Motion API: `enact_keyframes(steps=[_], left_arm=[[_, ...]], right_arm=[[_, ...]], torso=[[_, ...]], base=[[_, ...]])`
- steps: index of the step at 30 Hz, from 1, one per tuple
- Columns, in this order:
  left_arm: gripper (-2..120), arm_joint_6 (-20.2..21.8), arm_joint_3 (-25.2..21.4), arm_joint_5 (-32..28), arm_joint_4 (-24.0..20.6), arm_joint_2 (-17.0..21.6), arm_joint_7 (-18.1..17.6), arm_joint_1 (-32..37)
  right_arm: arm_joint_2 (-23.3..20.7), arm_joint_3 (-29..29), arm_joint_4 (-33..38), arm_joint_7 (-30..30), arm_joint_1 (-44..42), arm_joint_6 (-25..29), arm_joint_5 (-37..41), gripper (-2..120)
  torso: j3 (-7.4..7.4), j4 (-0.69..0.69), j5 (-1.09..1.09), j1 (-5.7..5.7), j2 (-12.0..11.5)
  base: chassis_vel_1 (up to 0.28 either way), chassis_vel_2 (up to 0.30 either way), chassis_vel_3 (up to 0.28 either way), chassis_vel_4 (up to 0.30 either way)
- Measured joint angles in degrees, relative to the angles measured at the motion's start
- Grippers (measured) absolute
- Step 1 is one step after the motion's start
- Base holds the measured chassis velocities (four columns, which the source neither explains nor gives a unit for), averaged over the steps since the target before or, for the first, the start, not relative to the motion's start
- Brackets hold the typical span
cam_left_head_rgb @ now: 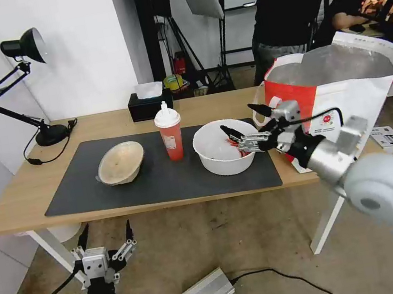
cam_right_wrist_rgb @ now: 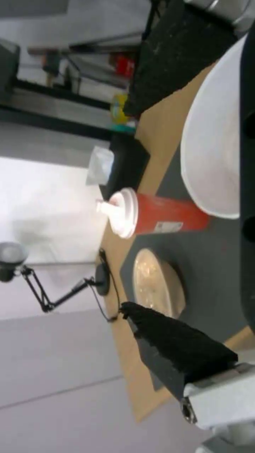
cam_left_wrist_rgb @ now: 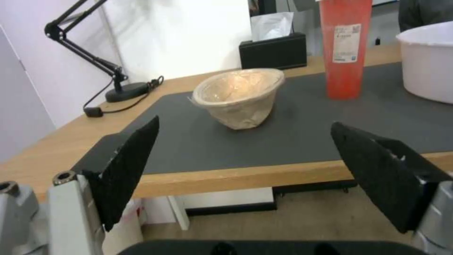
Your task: Pick up the trash from the table and place it into the takeout bag.
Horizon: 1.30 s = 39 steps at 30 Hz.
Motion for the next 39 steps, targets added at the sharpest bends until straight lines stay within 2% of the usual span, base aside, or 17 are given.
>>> enact_keyframes(steps=[2,6,8,11,15,26,39], left_arm=[[98,0.0,0.0,0.0,0.0,0.0,0.0,0.0],[98,0.0,-0.1,0.0,0.1,-0.2,0.0,0.0],[98,0.0,-0.2,0.0,0.1,-0.2,0.0,-0.1],[98,0.0,-0.2,-0.1,0.2,-0.2,0.0,-0.1],[98,0.0,-0.2,-0.1,0.3,-0.2,0.0,-0.2],[98,0.1,-0.4,-0.2,0.5,-0.4,-0.1,-0.3],[98,0.1,-0.6,-0.3,0.5,-0.5,-0.1,-0.6]], right_arm=[[-0.5,-1.9,-0.5,-0.5,3.1,-1.6,1.6,100],[-1.4,-7.5,-3.7,-2.8,11.9,-8.1,4.0,100],[-1.5,-8.1,-4.4,-3.2,13.0,-9.2,4.5,100],[-1.8,-9.5,-7.9,-8.6,16.2,-14.2,5.6,100],[-1.9,-11.6,-10.9,-12.3,18.0,-16.6,2.9,100],[-1.0,-16.3,-15.9,-13.9,21.6,-17.5,-1.9,100],[0.9,-21.4,-19.1,-14.2,26.0,-17.5,-3.7,100]], torso=[[0.00,0.01,-0.01,0.00,0.0],[0.00,0.02,-0.01,0.00,0.0],[0.00,0.02,-0.01,0.00,0.0],[0.00,0.00,0.00,0.00,0.0],[0.00,0.01,0.00,0.00,0.0],[0.00,0.01,0.00,0.00,0.0],[0.00,0.00,-0.01,0.00,0.0]], base=[[0.000,0.000,0.000,0.000],[0.000,0.000,0.000,0.000],[0.000,0.000,0.000,0.000],[0.000,0.000,0.000,0.000],[0.000,0.000,0.000,0.000],[0.000,0.000,0.000,0.000],[0.000,0.000,0.000,0.000]])
